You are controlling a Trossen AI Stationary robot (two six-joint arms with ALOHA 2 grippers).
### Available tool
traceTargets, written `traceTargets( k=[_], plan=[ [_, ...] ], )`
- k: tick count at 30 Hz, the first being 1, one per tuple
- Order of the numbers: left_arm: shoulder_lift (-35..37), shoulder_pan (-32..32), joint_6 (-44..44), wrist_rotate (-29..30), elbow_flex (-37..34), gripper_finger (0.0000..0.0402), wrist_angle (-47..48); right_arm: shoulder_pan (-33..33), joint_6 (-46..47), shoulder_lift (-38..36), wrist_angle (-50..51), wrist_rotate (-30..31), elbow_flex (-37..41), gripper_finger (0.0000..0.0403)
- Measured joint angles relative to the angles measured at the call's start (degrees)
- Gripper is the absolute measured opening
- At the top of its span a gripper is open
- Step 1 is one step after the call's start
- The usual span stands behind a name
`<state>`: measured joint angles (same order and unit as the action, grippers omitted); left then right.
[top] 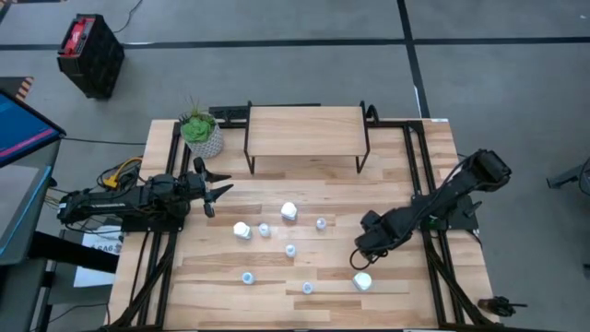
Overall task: Pick and place medicine bottles onto shelf by color
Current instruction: Put the middle transparent pill bottle on the shelf
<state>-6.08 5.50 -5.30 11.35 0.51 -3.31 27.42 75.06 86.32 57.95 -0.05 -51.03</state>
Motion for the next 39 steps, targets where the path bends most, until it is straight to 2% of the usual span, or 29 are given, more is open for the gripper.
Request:
traceTargets(
  k=[11, 22, 27, 33, 39],
  plan=[
    [0.0, 0.0, -0.02, 0.0, -0.02, 0.0121, 0.0, -0.3, -0.49, 0.02, -0.17, -1.45, 0.0, 0.024],
    [0.02, 0.0, -0.02, 0.0, 0.0, 0.0121, 0.0, -0.3, -0.51, -0.02, -0.07, -1.6, -0.04, 0.0162],
    [0.0, 0.01, 0.0, 0.0, -0.01, 0.0121, 0.0, -3.27, -1.11, 0.09, -0.26, -1.79, -1.52, 0.0131],
    [0.0, 0.01, 0.02, 0.0, -0.01, 0.0121, 0.0, -11.29, -12.19, 0.02, 2.46, -1.65, -11.27, 0.0141],
    [0.0, 0.0, 0.04, 0.0, -0.01, 0.0121, 0.0, -21.26, -28.23, 0.0, 7.99, -0.16, -22.88, 0.0134]
  ],
)
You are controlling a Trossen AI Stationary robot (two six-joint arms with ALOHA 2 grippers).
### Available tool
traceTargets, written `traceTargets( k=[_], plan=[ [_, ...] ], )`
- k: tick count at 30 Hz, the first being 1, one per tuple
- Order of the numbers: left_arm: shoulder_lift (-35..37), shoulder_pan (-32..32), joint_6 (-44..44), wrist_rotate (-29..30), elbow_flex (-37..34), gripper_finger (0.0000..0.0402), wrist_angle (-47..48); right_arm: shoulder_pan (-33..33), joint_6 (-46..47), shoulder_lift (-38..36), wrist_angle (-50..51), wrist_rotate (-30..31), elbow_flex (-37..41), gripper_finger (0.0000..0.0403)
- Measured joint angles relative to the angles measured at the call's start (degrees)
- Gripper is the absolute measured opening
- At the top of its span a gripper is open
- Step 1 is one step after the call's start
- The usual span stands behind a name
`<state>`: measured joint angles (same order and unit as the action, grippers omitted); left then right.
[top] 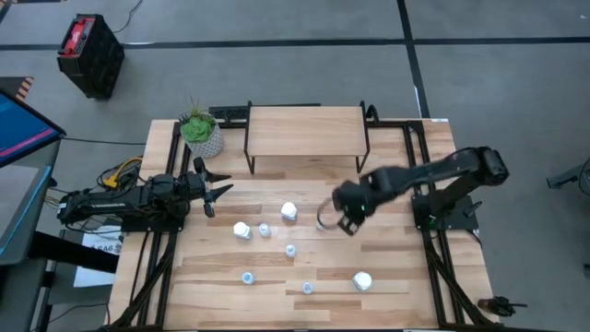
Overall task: Pick and place medicine bottles onto shelf by color
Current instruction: Put the middle transparent pill bottle on the shelf
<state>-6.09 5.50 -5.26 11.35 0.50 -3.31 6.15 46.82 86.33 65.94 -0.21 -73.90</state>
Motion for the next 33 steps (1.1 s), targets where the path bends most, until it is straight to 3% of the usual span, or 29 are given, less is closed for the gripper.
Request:
traceTargets(
  k=[10, 19, 25, 33],
  plan=[
    [0.01, 0.01, -0.27, 0.0, 0.0, 0.0121, 0.01, -21.55, -20.63, 0.0, 1.82, 2.1, -12.95, 0.014],
    [0.0, 0.0, -0.48, 0.0, -0.01, 0.0121, 0.0, -40.06, -32.94, 0.35, 1.89, 1.94, -20.31, 0.014],
    [0.01, 0.01, -0.55, 0.0, 0.01, 0.0121, 0.0, -45.42, -39.22, 7.57, 6.83, 1.24, -28.35, 0.0137],
    [0.0, 0.0, -0.33, 0.0, -0.01, 0.0121, -0.02, -47.19, -46.9, 24.64, 20.74, 0.92, -48.28, 0.0139]
  ],
)
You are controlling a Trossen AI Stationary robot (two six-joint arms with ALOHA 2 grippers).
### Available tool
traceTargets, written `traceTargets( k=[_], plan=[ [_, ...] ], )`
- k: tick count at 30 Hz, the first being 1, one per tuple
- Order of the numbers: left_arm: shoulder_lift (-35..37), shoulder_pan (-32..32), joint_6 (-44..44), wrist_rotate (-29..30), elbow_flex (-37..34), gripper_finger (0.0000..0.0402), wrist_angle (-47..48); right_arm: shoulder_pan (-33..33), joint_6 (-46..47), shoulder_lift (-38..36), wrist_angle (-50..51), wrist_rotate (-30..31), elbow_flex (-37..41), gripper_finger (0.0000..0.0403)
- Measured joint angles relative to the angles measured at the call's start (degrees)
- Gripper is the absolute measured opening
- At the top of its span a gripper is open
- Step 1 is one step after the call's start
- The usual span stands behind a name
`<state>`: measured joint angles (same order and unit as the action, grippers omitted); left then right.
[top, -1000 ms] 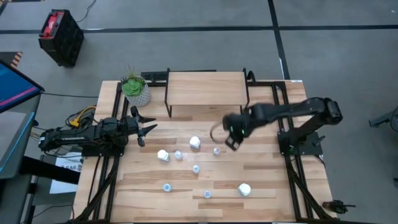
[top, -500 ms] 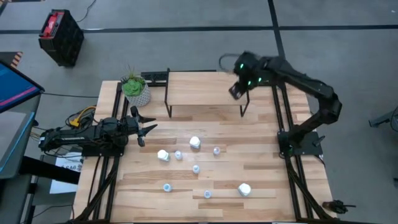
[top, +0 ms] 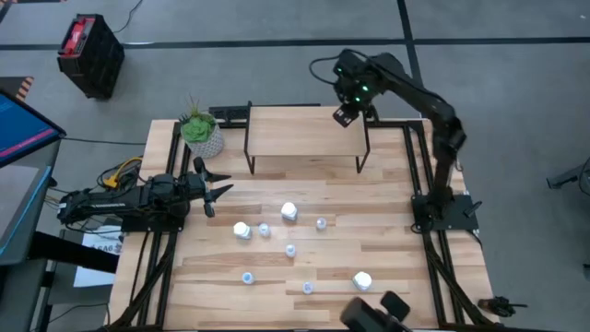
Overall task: Pick and place medicine bottles onto shelf by color
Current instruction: Put the middle transparent pill bottle on the shelf
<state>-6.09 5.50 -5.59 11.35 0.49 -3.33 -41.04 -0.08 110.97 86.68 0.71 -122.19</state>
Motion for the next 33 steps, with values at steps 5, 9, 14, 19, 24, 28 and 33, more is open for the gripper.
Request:
traceTargets(
  k=[5, 9, 14, 19, 24, 28, 33],
  plan=[
    [0.0, 0.0, 0.25, 0.02, 0.02, 0.0121, 0.0, 0.05, -3.5, 6.64, 3.24, -0.35, -9.11, 0.0142],
    [0.0, 0.02, 0.29, 0.02, 0.0, 0.0121, 0.0, 0.04, -5.27, 9.0, 3.32, -0.68, -10.98, 0.0149],
    [0.02, 0.01, 0.31, 0.01, 0.0, 0.0121, 0.0, -0.69, -5.99, 9.53, 3.39, -0.74, -10.91, 0.0141],
    [0.02, 0.0, 0.33, 0.0, 0.0, 0.0121, 0.0, -1.02, -6.0, 9.52, 3.35, -0.77, -10.93, 0.0146],
    [0.0, 0.01, 0.4, 0.0, 0.01, 0.0121, 0.02, -0.37, -7.91, 9.52, 3.43, -0.79, -9.98, 0.0153],
    [0.0, 0.0, 0.53, 0.0, 0.01, 0.0121, 0.02, 0.29, -9.01, 9.52, 3.4, -0.95, -9.09, 0.0147],
    [0.01, 0.0, 0.52, 0.0, 0.01, 0.0121, 0.02, 0.07, -9.01, 9.52, 3.34, -1.16, -8.72, 0.0156]
  ],
)
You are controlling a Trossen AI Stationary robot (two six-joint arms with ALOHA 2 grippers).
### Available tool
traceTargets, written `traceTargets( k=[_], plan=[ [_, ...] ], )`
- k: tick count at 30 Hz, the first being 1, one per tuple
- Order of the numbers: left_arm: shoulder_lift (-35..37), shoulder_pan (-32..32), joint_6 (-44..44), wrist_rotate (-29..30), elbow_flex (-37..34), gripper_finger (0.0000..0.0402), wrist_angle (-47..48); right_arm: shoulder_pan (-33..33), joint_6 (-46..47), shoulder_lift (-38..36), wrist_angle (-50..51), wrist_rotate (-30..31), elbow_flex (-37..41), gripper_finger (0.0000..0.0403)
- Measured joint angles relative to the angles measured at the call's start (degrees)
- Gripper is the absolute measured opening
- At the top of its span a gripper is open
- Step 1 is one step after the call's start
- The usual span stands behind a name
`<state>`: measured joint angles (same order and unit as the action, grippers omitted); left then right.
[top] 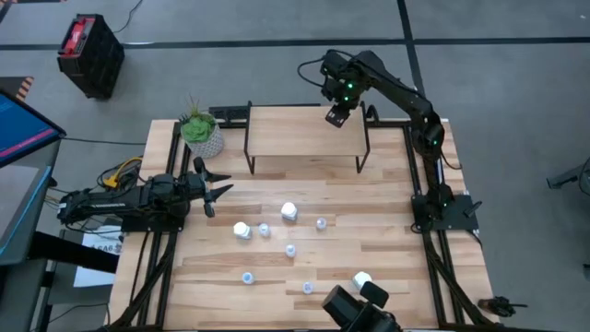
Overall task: Pick and place medicine bottles onto shelf by color
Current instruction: Put the middle transparent pill bottle on the shelf, then put the top transparent pill bottle aligned with the other transparent pill bottle on the shelf
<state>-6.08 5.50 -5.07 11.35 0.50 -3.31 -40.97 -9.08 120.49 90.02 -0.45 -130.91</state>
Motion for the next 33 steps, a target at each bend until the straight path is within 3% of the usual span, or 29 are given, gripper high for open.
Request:
traceTargets(
  k=[11, 33],
  plan=[
    [-0.01, 0.0, -0.01, 0.0, -0.01, 0.0121, 0.0, 0.04, 0.02, 0.0, -0.02, 0.42, 0.0, 0.021],
    [-0.01, 0.02, -0.03, 0.0, 0.01, 0.0121, 0.02, 0.39, 0.29, -2.75, -0.01, 0.85, -3.69, 0.0196]
  ],
)
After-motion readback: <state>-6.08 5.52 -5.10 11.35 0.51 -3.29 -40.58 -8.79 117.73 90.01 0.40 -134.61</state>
